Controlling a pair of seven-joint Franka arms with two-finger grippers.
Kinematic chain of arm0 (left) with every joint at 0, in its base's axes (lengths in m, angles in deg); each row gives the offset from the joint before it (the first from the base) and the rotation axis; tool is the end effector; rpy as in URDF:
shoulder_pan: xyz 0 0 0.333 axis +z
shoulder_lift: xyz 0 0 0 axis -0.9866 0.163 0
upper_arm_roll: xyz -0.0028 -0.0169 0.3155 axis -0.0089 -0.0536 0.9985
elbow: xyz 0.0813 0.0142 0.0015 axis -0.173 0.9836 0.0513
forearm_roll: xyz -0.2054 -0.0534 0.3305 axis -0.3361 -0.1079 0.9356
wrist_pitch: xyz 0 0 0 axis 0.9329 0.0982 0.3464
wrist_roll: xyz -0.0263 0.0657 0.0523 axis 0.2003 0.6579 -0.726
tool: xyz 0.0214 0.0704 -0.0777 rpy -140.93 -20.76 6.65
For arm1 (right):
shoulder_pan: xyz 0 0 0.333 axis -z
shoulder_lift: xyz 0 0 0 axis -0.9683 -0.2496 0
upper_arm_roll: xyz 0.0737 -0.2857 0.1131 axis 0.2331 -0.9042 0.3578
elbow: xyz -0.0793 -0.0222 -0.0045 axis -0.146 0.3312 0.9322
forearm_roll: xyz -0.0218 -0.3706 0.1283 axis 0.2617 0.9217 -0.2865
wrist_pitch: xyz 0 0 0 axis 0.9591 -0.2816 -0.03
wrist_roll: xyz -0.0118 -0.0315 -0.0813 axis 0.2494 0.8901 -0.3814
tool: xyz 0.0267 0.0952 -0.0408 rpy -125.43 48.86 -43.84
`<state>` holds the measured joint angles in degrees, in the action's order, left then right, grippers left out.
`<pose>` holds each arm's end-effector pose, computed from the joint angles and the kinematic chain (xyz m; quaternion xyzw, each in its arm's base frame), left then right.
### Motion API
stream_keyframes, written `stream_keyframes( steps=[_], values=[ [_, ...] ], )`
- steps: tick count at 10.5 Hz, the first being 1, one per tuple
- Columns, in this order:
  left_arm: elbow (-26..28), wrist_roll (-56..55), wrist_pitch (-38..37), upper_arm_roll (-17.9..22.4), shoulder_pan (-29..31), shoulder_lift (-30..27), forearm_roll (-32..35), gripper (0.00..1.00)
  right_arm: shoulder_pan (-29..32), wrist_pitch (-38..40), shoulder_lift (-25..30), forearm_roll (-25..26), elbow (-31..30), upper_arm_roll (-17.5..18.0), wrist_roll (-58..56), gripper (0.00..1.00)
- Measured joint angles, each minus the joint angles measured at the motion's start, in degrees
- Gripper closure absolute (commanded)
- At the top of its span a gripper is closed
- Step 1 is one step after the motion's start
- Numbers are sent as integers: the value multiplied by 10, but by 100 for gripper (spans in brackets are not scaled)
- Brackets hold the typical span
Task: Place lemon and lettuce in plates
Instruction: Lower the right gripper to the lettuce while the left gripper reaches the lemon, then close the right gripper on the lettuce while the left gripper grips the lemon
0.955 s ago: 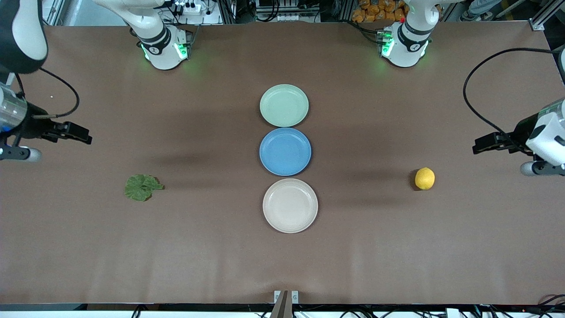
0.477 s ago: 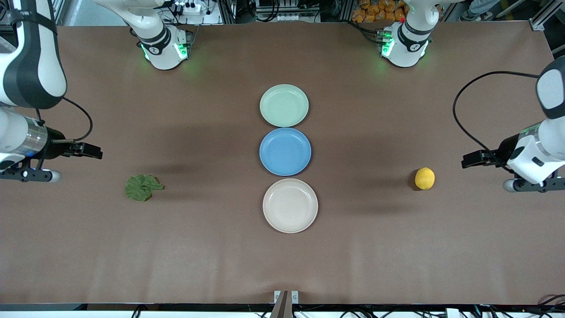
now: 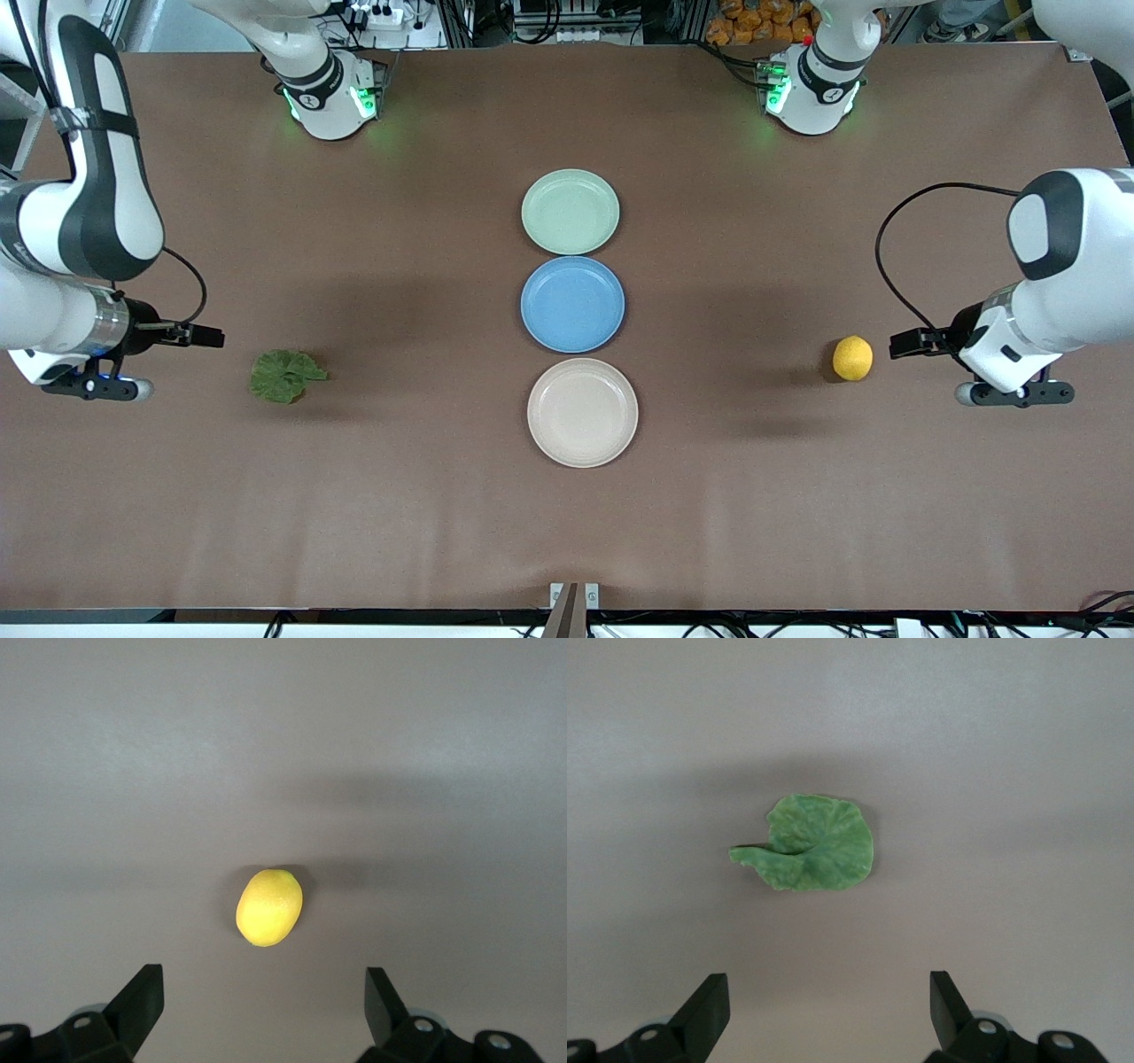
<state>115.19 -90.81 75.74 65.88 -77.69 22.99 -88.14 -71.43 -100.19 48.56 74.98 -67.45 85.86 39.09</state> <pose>0.6455 -0.0170 0.3972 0.9989 0.0024 -0.0413 0.0198 0.6314 -0.0534 0.3783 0.9938 -0.0574 -0.0952 0.0008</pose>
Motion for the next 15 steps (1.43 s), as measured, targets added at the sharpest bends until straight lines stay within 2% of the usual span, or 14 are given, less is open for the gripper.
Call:
stream_keyframes(
  steps=[4,8,11,15],
  values=[
    [34,0,49,-1,-8,22,15,0,-1,-54,-33,0,-20,2,0,0],
    [85,0,110,0,-8,33,16,0,-27,-172,-66,0,-81,5,0,0],
    [121,0,157,0,-7,36,16,0,-45,-193,-88,12,-84,5,-1,0],
    [148,4,184,0,-6,45,17,0,-40,-259,-99,27,-112,2,-81,0]
  ],
)
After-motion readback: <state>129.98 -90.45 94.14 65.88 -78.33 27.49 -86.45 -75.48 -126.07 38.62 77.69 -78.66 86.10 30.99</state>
